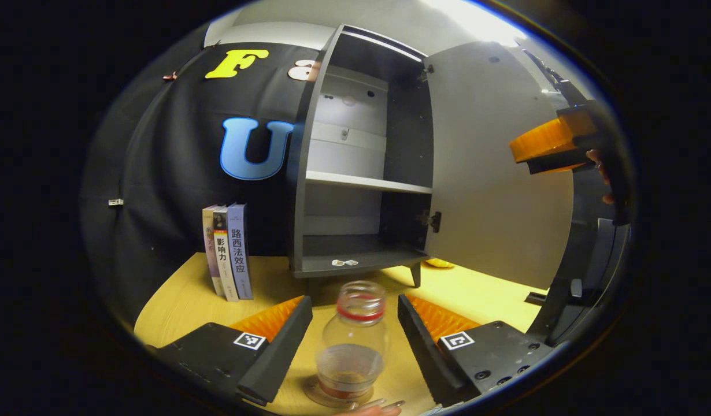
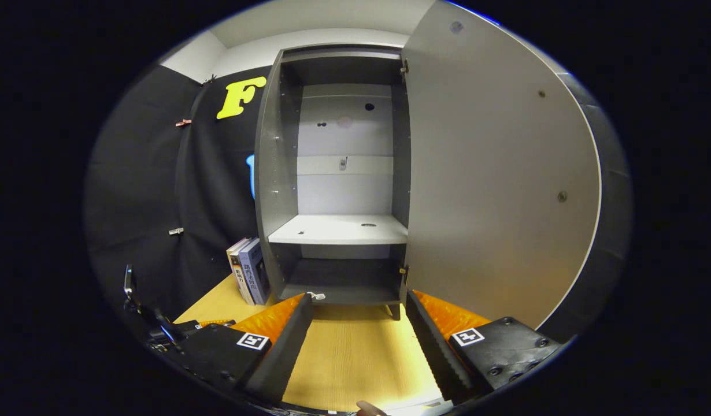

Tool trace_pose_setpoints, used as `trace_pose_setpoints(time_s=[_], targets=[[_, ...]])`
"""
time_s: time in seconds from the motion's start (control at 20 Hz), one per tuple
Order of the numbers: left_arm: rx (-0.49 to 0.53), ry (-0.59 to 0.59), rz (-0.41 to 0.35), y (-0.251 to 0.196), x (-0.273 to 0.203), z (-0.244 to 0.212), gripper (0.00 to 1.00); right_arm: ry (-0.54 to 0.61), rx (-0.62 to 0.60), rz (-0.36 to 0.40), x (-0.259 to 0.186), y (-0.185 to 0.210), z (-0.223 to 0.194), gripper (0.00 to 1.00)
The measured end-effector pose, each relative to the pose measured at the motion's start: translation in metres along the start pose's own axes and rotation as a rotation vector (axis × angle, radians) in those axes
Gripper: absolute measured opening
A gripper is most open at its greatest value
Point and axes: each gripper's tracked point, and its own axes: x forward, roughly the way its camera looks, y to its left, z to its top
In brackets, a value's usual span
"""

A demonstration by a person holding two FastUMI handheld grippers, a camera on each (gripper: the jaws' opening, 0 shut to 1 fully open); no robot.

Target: Open the cabinet door with the right hand, grasp the bottle in the cabinet with the left hand and place it on the coaster, then close the cabinet door with the right hand.

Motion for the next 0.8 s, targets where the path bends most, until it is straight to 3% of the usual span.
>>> trace_pose_setpoints(time_s=[0.25,0.3,0.45,0.55,0.65,0.8], targets=[[0.062,-0.063,-0.075,-0.029,-0.014,0.08,0.94,-0.033,0.009,-0.073,-0.018,-0.009,0.028,1.0],[0.054,-0.065,-0.112,-0.042,-0.018,0.096,0.94,-0.045,0.01,-0.094,-0.025,-0.013,0.036,0.94],[0.019,-0.035,-0.237,-0.081,-0.031,0.127,0.92,-0.091,0.045,-0.137,-0.056,-0.021,0.054,0.98],[0.025,-0.037,-0.27,-0.097,-0.038,0.148,0.94,-0.108,0.067,-0.195,-0.075,-0.041,0.058,0.94],[0.019,-0.031,-0.3,-0.113,-0.037,0.159,0.94,-0.107,0.085,-0.26,-0.095,-0.068,0.059,1.0],[-0.014,-0.007,-0.365,-0.141,-0.028,0.169,0.94,-0.145,0.097,-0.362,-0.127,-0.117,0.072,0.98]])
